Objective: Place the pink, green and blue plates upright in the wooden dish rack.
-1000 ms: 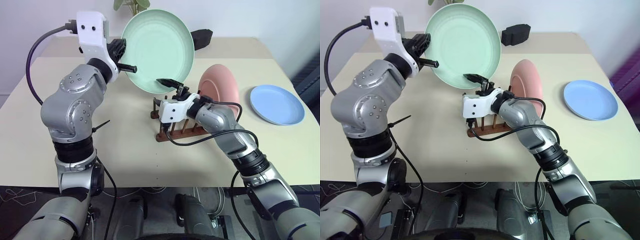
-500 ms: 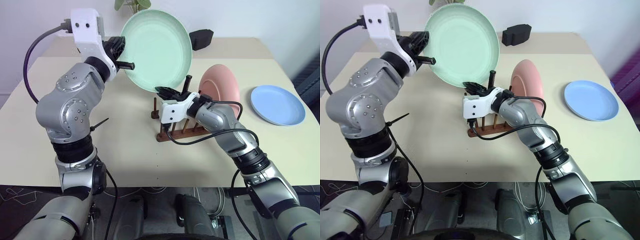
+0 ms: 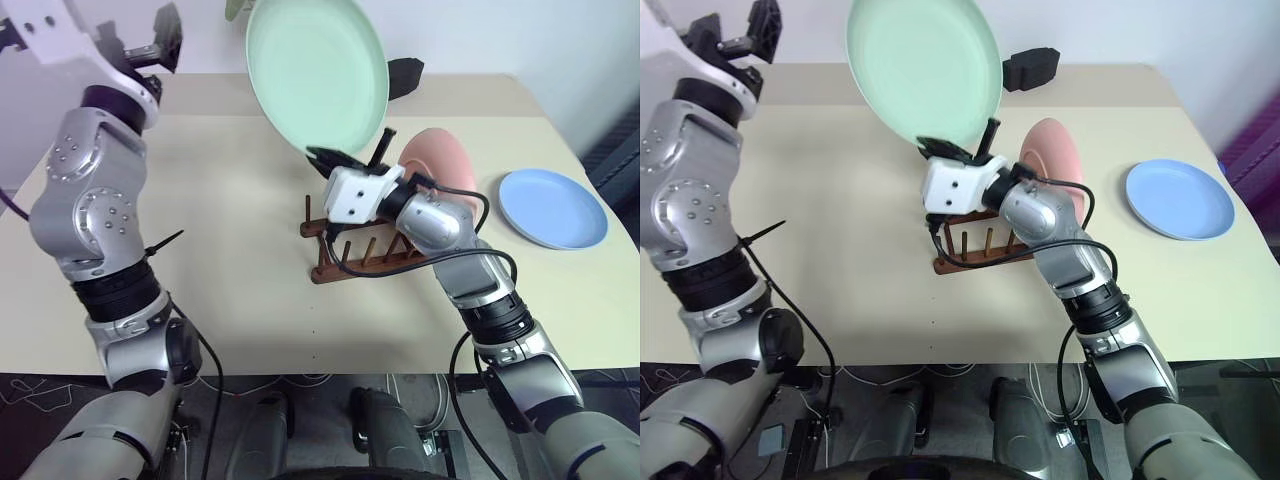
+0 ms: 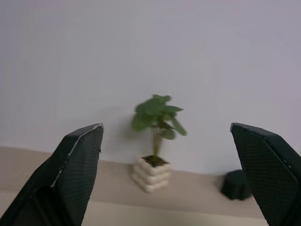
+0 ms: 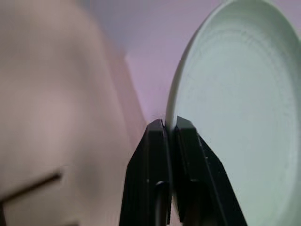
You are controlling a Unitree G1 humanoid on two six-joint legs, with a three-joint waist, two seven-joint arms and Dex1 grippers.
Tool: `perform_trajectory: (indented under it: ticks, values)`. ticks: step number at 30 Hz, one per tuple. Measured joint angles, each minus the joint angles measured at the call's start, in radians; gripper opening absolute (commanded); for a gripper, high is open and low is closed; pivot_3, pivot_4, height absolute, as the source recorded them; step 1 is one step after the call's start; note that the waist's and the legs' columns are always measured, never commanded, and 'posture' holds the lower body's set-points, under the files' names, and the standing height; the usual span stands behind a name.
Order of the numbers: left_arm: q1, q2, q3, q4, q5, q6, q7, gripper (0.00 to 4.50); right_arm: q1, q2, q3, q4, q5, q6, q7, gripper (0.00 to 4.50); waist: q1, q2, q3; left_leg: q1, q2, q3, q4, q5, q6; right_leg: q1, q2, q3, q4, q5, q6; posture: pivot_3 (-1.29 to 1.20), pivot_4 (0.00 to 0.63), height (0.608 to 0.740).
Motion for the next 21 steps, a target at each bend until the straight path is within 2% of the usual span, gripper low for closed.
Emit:
perform_trajectory:
  ticks: [4, 8, 15, 18, 21]
  values:
    - [0.099, 0.069, -0.007, 0.033, -0.008, -0.067, -0.117, 4.45, -0.023, 0.030, -0.096, -0.106, 0.226, 0.126, 0.069, 0.00, 0.002, 0.000, 0.000, 0.000, 0.000, 0.000, 0.000, 0.000, 0.000, 0.000, 0.000, 0.000, 0.000, 0.000, 0.000, 0.00, 0.150, 0.739]
    - [0.289, 0.124, -0.080, -0.012, -0.042, -0.125, -0.338, 4.45, -0.014, 0.036, -0.254, -0.247, 0.565, 0.377, 0.112, 0.00, 0.006, 0.000, 0.000, 0.000, 0.000, -0.001, 0.000, 0.000, 0.001, 0.001, -0.001, 0.000, -0.001, 0.000, 0.000, 0.00, 0.150, 0.739]
    - [0.531, 0.210, -0.197, -0.148, -0.158, -0.123, -0.640, 4.45, 0.157, -0.086, -0.478, -0.421, 1.120, 0.750, 0.137, 0.00, 0.001, 0.002, 0.000, 0.000, 0.002, -0.001, -0.001, -0.002, 0.003, 0.001, 0.000, 0.000, -0.001, -0.002, -0.005, 0.00, 0.150, 0.739]
    - [0.625, 0.265, -0.234, -0.210, -0.208, -0.101, -0.743, 4.45, 0.219, -0.130, -0.543, -0.454, 1.337, 0.850, 0.110, 0.00, 0.000, 0.003, 0.001, 0.001, 0.003, 0.001, -0.001, -0.002, 0.004, 0.001, 0.000, 0.001, -0.001, -0.002, -0.005, 0.00, 0.150, 0.739]
    - [0.644, 0.283, -0.251, -0.214, -0.220, -0.085, -0.779, 4.45, 0.225, -0.141, -0.569, -0.454, 1.496, 0.894, 0.056, 0.00, 0.004, 0.003, 0.001, 0.001, 0.003, 0.002, 0.000, -0.002, 0.004, 0.001, 0.000, 0.001, -0.001, -0.002, -0.006, 0.00, 0.150, 0.739]
